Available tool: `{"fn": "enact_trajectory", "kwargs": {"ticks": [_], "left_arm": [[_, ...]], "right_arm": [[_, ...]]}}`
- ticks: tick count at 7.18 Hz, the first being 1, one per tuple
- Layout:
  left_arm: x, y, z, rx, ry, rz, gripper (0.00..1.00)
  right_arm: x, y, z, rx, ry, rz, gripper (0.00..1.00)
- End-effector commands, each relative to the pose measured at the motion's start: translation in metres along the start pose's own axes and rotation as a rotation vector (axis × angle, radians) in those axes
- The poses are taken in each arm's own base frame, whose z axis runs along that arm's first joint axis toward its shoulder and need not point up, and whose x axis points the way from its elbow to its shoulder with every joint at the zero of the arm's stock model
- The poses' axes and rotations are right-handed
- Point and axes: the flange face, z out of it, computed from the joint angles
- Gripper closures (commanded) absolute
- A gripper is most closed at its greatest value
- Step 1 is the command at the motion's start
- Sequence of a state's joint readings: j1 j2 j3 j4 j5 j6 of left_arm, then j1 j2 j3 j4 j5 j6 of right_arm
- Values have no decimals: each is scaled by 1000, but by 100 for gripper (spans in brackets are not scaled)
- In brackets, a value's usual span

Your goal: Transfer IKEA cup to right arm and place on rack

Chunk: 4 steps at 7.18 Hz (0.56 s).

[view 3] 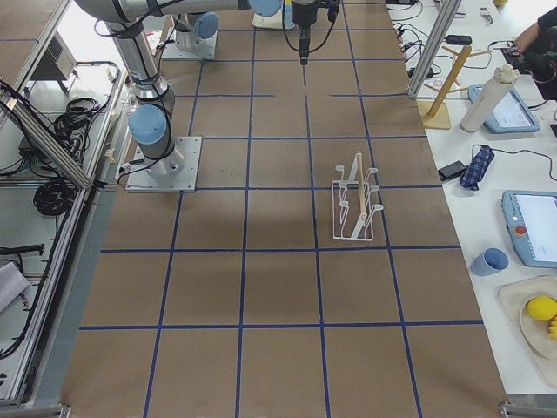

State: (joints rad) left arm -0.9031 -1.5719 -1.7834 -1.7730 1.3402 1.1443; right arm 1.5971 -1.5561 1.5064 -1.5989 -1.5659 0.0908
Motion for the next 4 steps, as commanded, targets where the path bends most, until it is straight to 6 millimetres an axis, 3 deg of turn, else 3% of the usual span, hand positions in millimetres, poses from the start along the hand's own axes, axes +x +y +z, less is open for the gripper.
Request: {"fn": "enact_trajectory", "kwargs": {"ticks": [1, 2, 4], "left_arm": [[73, -57, 7, 101, 211, -130, 100], [100, -76, 22, 140, 303, -138, 100], [133, -111, 56, 230, 510, -175, 100]], "right_arm": [[30, -10, -7, 8, -3, 18, 0], [41, -9, -10, -8, -2, 9, 0], [90, -6, -21, -24, -39, 0, 0]]}}
